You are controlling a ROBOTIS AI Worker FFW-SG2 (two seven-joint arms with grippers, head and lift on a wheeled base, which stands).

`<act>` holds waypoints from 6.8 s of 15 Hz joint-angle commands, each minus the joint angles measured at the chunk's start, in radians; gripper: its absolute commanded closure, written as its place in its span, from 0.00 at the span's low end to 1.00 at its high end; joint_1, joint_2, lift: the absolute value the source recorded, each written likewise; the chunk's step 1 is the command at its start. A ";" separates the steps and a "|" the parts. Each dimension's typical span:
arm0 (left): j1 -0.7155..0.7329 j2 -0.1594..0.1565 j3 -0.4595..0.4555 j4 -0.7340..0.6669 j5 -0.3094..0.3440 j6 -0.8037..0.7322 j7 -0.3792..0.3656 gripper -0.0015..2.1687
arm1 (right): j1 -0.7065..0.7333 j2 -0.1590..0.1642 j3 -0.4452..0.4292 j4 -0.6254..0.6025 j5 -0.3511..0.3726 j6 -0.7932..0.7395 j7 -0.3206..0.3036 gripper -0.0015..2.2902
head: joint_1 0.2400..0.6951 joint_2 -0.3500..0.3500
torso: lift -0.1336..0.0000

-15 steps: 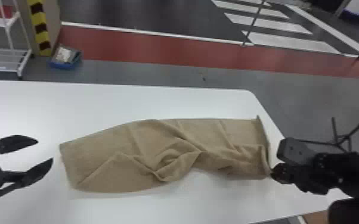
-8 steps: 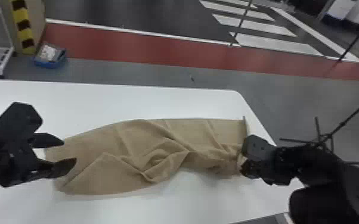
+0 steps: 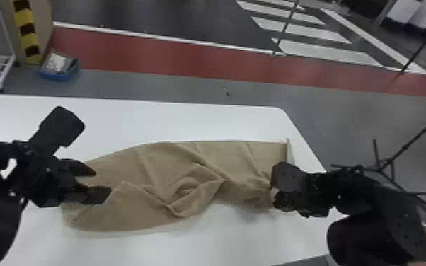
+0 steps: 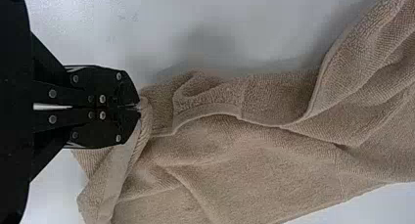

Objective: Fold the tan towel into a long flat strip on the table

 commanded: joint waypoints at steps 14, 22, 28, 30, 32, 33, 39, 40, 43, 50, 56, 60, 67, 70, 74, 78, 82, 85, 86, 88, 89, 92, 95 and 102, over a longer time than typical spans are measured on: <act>-0.085 -0.030 -0.045 0.129 0.044 0.232 -0.032 0.53 | -0.011 0.001 0.031 0.023 0.026 -0.012 0.003 0.62 | 1.00 0.00 | 0.08; 0.017 0.001 0.138 -0.009 0.121 0.173 -0.055 0.93 | -0.028 -0.001 0.029 0.034 0.023 -0.012 0.003 0.62 | 1.00 0.00 | 0.08; -0.033 0.038 0.385 0.095 0.193 -0.075 -0.025 0.93 | -0.089 0.022 0.161 0.036 0.026 0.123 0.003 0.62 | 1.00 0.14 | 0.08; -0.081 0.062 0.437 0.218 0.216 -0.222 0.018 0.93 | -0.121 0.044 0.250 0.036 0.049 0.215 -0.014 0.62 | 1.00 0.27 | 0.08; -0.081 0.087 0.454 0.273 0.213 -0.296 0.047 0.93 | -0.135 0.065 0.328 0.034 0.069 0.279 -0.046 0.62 | 1.00 0.35 | 0.08; -0.064 0.090 0.469 0.276 0.208 -0.311 0.058 0.92 | -0.140 0.070 0.359 0.033 0.069 0.310 -0.064 0.62 | 1.00 0.43 | 0.08; 0.085 0.113 0.607 0.229 0.222 -0.468 0.098 0.45 | -0.152 0.085 0.422 0.026 0.084 0.445 -0.109 0.62 | 1.00 0.61 | 0.08; 0.111 0.116 0.638 0.213 0.231 -0.495 0.100 0.45 | -0.155 0.085 0.417 0.029 0.090 0.448 -0.115 0.62 | 1.00 0.63 | 0.08; 0.146 0.137 0.696 0.215 0.260 -0.523 0.107 0.45 | -0.155 0.079 0.410 0.036 0.089 0.460 -0.118 0.62 | 1.00 0.66 | 0.08; 0.217 0.137 0.679 0.077 0.082 -0.455 0.006 0.05 | -0.136 0.079 0.414 0.036 0.087 0.457 -0.113 0.62 | 1.00 0.71 | 0.08; 0.083 0.139 0.541 0.058 0.070 -0.360 0.037 0.07 | -0.132 0.084 0.430 0.049 0.098 0.454 -0.101 0.62 | 1.00 0.69 | 0.08; -0.170 0.165 0.357 0.301 0.001 -0.253 -0.063 0.12 | -0.124 0.084 0.439 0.057 0.103 0.451 -0.098 0.62 | 1.00 0.61 | 0.08; -0.446 0.251 0.162 0.683 -0.137 -0.308 -0.259 0.15 | -0.149 0.085 0.482 0.100 0.107 0.445 -0.098 0.62 | 1.00 0.61 | 0.08; -0.481 0.266 0.127 0.798 -0.179 -0.314 -0.276 0.15 | -0.182 0.085 0.523 0.137 0.103 0.436 -0.098 0.62 | 1.00 0.65 | 0.08; -0.484 0.254 0.129 0.855 -0.195 -0.333 -0.213 0.15 | -0.202 0.085 0.554 0.152 0.103 0.436 -0.095 0.62 | 1.00 0.73 | 0.08; -0.475 0.254 0.132 0.855 -0.179 -0.333 -0.190 0.22 | -0.199 0.082 0.557 0.155 0.106 0.436 -0.092 0.62 | 1.00 0.75 | 0.08; -0.464 0.253 0.133 0.852 -0.175 -0.348 -0.213 0.38 | -0.199 0.082 0.563 0.157 0.106 0.436 -0.092 0.62 | 1.00 0.74 | 0.08; -0.388 0.251 0.199 0.755 -0.165 -0.345 -0.181 0.79 | -0.196 0.079 0.562 0.154 0.106 0.436 -0.090 0.62 | 1.00 0.74 | 0.08; -0.355 0.253 0.224 0.703 -0.165 -0.345 -0.175 0.79 | -0.193 0.078 0.557 0.151 0.106 0.439 -0.090 0.62 | 1.00 0.74 | 0.08; -0.257 0.260 0.305 0.563 -0.165 -0.345 -0.183 0.79 | -0.192 0.076 0.542 0.148 0.106 0.439 -0.086 0.62 | 1.00 0.74 | 0.08; -0.213 0.263 0.337 0.503 -0.160 -0.345 -0.184 0.79 | -0.192 0.073 0.534 0.148 0.103 0.439 -0.086 0.62 | 1.00 0.74 | 0.08; -0.058 0.269 0.461 0.307 -0.114 -0.345 -0.183 0.78 | -0.193 0.070 0.508 0.123 0.095 0.439 -0.066 0.62 | 1.00 0.75 | 0.08; 0.093 0.271 0.596 0.131 -0.034 -0.345 -0.175 0.73 | -0.187 0.050 0.465 0.085 0.078 0.439 -0.054 0.62 | 1.00 0.76 | 0.08; 0.156 0.263 0.613 0.111 -0.010 -0.363 -0.155 0.49 | -0.172 0.050 0.456 0.062 0.077 0.439 -0.037 0.62 | 1.00 0.78 | 0.08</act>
